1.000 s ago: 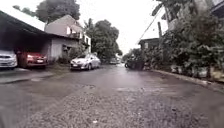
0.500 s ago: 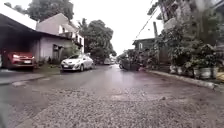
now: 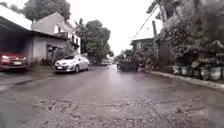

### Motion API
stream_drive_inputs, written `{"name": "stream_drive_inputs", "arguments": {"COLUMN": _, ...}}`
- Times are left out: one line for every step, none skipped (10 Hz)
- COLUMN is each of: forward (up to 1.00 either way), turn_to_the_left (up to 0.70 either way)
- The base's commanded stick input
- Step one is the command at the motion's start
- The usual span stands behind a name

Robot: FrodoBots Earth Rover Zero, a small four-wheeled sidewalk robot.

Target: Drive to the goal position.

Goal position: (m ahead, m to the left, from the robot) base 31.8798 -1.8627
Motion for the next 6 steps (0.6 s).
{"name": "stream_drive_inputs", "arguments": {"forward": 1.0, "turn_to_the_left": 0.02}}
{"name": "stream_drive_inputs", "arguments": {"forward": 1.0, "turn_to_the_left": 0.0}}
{"name": "stream_drive_inputs", "arguments": {"forward": 1.0, "turn_to_the_left": 0.0}}
{"name": "stream_drive_inputs", "arguments": {"forward": 1.0, "turn_to_the_left": 0.0}}
{"name": "stream_drive_inputs", "arguments": {"forward": 1.0, "turn_to_the_left": 0.0}}
{"name": "stream_drive_inputs", "arguments": {"forward": 1.0, "turn_to_the_left": 0.0}}
